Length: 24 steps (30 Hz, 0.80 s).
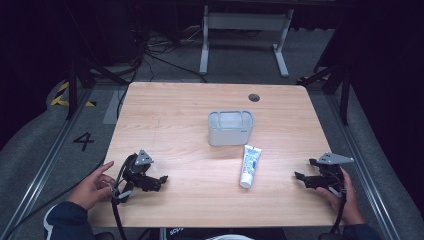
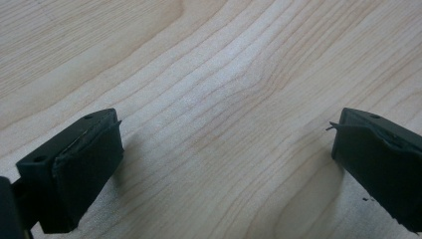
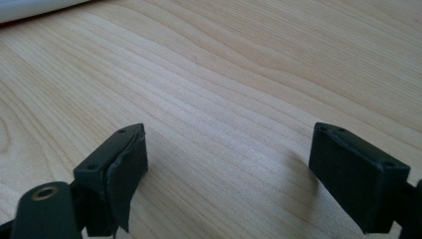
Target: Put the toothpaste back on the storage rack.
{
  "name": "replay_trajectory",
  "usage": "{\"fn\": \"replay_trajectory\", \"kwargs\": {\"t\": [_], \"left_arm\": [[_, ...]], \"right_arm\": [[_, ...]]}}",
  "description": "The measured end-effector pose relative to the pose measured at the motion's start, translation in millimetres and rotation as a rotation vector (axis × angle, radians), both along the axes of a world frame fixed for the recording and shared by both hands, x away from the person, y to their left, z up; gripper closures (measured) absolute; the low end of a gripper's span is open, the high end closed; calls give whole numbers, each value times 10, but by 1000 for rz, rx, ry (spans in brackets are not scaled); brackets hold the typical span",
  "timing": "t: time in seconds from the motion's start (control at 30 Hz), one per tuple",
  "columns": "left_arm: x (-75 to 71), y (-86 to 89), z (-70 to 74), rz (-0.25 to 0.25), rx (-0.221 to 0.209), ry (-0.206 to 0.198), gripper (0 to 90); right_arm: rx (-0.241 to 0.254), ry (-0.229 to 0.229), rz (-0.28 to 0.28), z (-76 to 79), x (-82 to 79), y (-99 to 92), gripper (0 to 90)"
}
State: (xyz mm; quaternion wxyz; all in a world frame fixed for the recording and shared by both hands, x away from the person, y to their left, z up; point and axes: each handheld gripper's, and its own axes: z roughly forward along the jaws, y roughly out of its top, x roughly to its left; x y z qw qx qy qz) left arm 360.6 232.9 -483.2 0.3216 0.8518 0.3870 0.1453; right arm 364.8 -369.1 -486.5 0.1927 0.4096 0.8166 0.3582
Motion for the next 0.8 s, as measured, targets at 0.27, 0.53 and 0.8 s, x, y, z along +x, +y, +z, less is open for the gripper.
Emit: {"fn": "replay_trajectory", "kwargs": {"t": [0.27,0.53,0.8], "left_arm": [[-1,0,3,1,2,3,1],[-2,-1,3,1,1,4,1],[12,5,-1,-14,-4,5,0]], "right_arm": [[-3,-4,0,1,-5,2,160],[-4,-5,0,1,-7,4,160],[16,22,-6,-2,23,-9,150]]}}
